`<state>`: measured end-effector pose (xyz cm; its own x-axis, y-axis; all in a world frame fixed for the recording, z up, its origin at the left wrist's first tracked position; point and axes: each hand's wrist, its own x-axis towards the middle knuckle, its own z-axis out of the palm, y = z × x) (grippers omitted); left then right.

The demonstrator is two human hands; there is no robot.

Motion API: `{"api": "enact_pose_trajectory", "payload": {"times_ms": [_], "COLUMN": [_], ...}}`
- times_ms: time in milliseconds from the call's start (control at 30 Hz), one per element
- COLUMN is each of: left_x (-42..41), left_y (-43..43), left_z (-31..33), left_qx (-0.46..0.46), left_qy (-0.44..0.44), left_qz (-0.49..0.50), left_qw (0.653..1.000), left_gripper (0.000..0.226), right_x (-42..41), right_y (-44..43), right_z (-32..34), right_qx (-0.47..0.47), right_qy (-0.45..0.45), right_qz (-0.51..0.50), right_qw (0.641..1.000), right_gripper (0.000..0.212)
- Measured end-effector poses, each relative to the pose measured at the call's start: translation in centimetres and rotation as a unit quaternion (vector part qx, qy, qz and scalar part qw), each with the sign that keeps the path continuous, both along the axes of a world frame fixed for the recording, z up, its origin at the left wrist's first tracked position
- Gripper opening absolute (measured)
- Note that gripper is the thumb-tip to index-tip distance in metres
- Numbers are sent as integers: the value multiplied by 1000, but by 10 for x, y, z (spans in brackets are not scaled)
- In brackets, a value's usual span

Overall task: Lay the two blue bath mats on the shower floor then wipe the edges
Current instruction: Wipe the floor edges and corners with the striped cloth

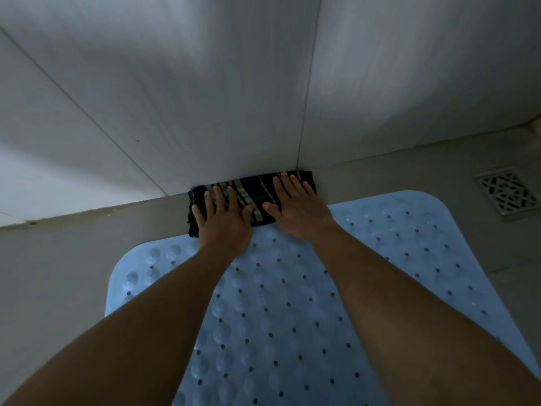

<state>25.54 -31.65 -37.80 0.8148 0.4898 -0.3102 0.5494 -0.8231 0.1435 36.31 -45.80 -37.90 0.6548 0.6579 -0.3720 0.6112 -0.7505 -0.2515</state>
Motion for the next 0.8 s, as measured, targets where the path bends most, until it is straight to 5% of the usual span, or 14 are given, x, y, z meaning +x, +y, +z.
{"api": "enact_pose_trajectory", "payload": {"times_ms": [800], "left_x": [128], "left_y": [-168], "left_z": [6], "left_qx": [-35], "left_qy": [57], "left_qz": [-57], "left_qw": [996], "left_gripper": [70], "right_x": [120], "right_y": [-163], "right_z": [13], "right_qx": [-38], "right_qy": [52], "right_qz": [-89], "right_qw": [994], "right_gripper": [74]}}
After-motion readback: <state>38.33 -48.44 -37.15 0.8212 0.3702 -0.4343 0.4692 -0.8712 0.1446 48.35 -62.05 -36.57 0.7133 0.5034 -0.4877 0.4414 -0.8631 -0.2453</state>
